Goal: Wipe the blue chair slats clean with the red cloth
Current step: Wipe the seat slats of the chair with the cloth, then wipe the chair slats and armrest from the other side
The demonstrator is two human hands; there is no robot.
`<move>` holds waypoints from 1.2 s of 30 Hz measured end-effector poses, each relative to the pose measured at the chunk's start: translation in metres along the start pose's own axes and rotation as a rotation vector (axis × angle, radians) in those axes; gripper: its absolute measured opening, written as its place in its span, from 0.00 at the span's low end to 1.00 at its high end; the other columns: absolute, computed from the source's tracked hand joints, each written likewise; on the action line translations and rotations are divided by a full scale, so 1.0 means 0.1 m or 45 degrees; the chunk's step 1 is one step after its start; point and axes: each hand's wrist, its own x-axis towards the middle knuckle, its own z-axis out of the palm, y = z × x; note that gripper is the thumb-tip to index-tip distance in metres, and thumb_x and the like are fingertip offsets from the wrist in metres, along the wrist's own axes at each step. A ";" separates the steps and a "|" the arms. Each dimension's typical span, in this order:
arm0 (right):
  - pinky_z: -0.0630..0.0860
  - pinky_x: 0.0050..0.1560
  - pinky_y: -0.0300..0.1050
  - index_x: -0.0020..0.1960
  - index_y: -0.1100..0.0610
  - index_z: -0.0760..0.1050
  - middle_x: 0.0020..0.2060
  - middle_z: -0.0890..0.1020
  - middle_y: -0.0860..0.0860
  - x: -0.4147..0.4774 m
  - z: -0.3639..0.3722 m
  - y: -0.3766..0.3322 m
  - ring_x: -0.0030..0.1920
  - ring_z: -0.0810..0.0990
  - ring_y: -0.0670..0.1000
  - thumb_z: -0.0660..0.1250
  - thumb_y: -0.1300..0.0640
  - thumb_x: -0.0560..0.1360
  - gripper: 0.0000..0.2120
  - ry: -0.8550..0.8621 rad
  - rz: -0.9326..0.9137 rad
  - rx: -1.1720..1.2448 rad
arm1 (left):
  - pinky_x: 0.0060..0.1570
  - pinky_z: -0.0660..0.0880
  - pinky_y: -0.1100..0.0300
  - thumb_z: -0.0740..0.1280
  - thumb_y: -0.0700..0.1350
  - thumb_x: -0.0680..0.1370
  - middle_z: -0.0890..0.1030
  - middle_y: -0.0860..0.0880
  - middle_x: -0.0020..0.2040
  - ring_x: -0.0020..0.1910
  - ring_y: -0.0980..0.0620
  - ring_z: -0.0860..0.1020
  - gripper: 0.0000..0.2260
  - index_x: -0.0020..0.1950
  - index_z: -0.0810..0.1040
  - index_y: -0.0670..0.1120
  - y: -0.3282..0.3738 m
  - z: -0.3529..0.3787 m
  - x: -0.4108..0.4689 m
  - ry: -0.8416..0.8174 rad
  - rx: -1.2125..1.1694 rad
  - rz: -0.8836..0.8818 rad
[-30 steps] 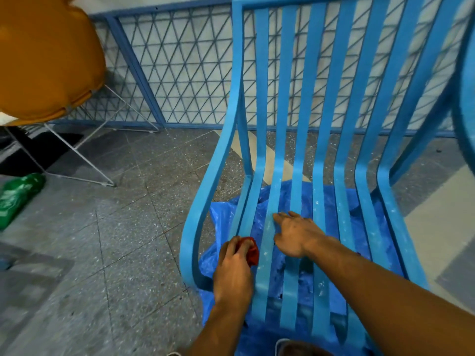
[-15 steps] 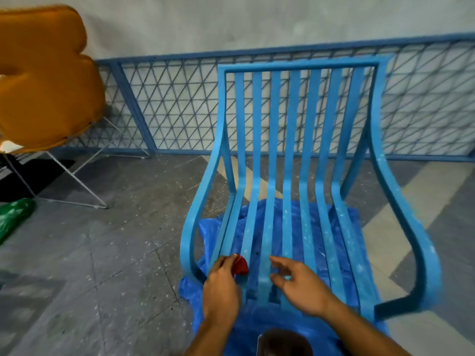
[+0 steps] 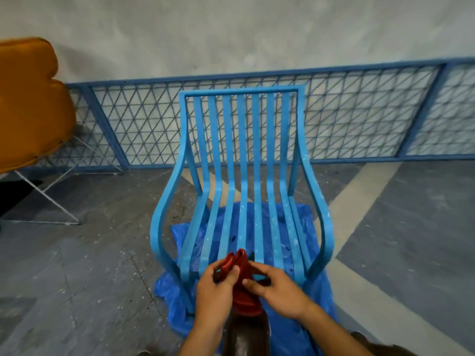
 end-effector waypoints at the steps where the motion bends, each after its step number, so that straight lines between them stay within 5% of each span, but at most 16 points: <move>1: 0.78 0.64 0.50 0.66 0.50 0.78 0.57 0.85 0.48 -0.03 0.02 0.01 0.60 0.83 0.50 0.71 0.56 0.77 0.17 0.017 -0.022 0.018 | 0.47 0.80 0.58 0.74 0.38 0.74 0.86 0.47 0.48 0.46 0.51 0.84 0.11 0.54 0.81 0.48 0.05 0.03 -0.04 -0.015 -0.039 0.002; 5: 0.79 0.61 0.47 0.61 0.53 0.80 0.54 0.86 0.50 -0.30 -0.13 -0.02 0.55 0.84 0.49 0.68 0.59 0.79 0.11 0.106 -0.016 0.154 | 0.57 0.79 0.51 0.71 0.38 0.77 0.86 0.46 0.52 0.53 0.48 0.84 0.08 0.54 0.82 0.46 0.26 0.32 -0.37 -0.220 -0.141 0.011; 10: 0.80 0.57 0.54 0.59 0.53 0.82 0.52 0.87 0.53 -0.56 -0.51 -0.25 0.54 0.85 0.54 0.64 0.44 0.80 0.16 0.273 0.147 0.628 | 0.51 0.77 0.65 0.66 0.40 0.80 0.86 0.50 0.53 0.53 0.57 0.83 0.10 0.58 0.84 0.49 0.50 0.63 -0.65 -0.452 -0.034 0.098; 14: 0.81 0.56 0.57 0.57 0.56 0.82 0.52 0.86 0.57 -0.55 -0.73 -0.26 0.54 0.85 0.57 0.64 0.53 0.81 0.11 0.471 0.068 0.749 | 0.47 0.76 0.72 0.67 0.39 0.80 0.81 0.57 0.58 0.57 0.63 0.78 0.16 0.63 0.79 0.56 0.53 0.83 -0.64 -0.495 0.262 0.266; 17: 0.80 0.58 0.62 0.56 0.61 0.82 0.50 0.87 0.60 -0.52 -0.84 -0.14 0.54 0.85 0.61 0.66 0.59 0.80 0.09 0.618 0.036 0.813 | 0.57 0.78 0.60 0.70 0.45 0.79 0.80 0.56 0.59 0.57 0.58 0.79 0.17 0.65 0.74 0.58 0.44 1.01 -0.59 -0.442 0.346 0.255; 22: 0.77 0.63 0.62 0.55 0.64 0.83 0.49 0.86 0.61 -0.44 -0.96 0.07 0.55 0.84 0.63 0.70 0.63 0.77 0.09 0.691 -0.026 0.820 | 0.45 0.81 0.56 0.68 0.45 0.80 0.85 0.48 0.55 0.52 0.50 0.84 0.11 0.61 0.80 0.54 0.25 1.32 -0.49 -0.534 0.156 0.077; 24: 0.78 0.62 0.59 0.53 0.65 0.83 0.48 0.87 0.62 -0.35 -1.12 0.11 0.52 0.85 0.60 0.72 0.65 0.75 0.08 0.760 -0.058 0.793 | 0.49 0.82 0.50 0.68 0.45 0.80 0.86 0.48 0.54 0.52 0.49 0.85 0.10 0.60 0.81 0.54 0.19 1.44 -0.36 -0.536 0.139 0.081; 28: 0.80 0.54 0.59 0.48 0.63 0.83 0.43 0.87 0.62 -0.12 -1.47 0.15 0.44 0.84 0.56 0.74 0.63 0.73 0.04 0.936 -0.123 0.691 | 0.51 0.81 0.55 0.70 0.46 0.79 0.86 0.51 0.50 0.50 0.52 0.84 0.08 0.57 0.82 0.53 0.28 1.69 -0.05 -0.513 0.292 0.200; 32: 0.82 0.44 0.52 0.45 0.55 0.84 0.40 0.87 0.54 0.15 -1.77 0.21 0.42 0.85 0.52 0.75 0.59 0.73 0.01 1.063 -0.145 0.570 | 0.35 0.77 0.63 0.74 0.46 0.76 0.85 0.49 0.44 0.38 0.56 0.84 0.09 0.52 0.77 0.52 0.45 2.02 0.25 -0.472 0.283 0.261; 36: 0.80 0.35 0.43 0.56 0.55 0.81 0.44 0.86 0.59 0.39 -2.05 0.27 0.42 0.85 0.55 0.75 0.60 0.74 0.12 1.166 -0.148 0.534 | 0.35 0.80 0.59 0.73 0.45 0.75 0.82 0.53 0.42 0.34 0.61 0.81 0.09 0.47 0.74 0.54 0.55 2.33 0.51 -0.370 0.340 0.433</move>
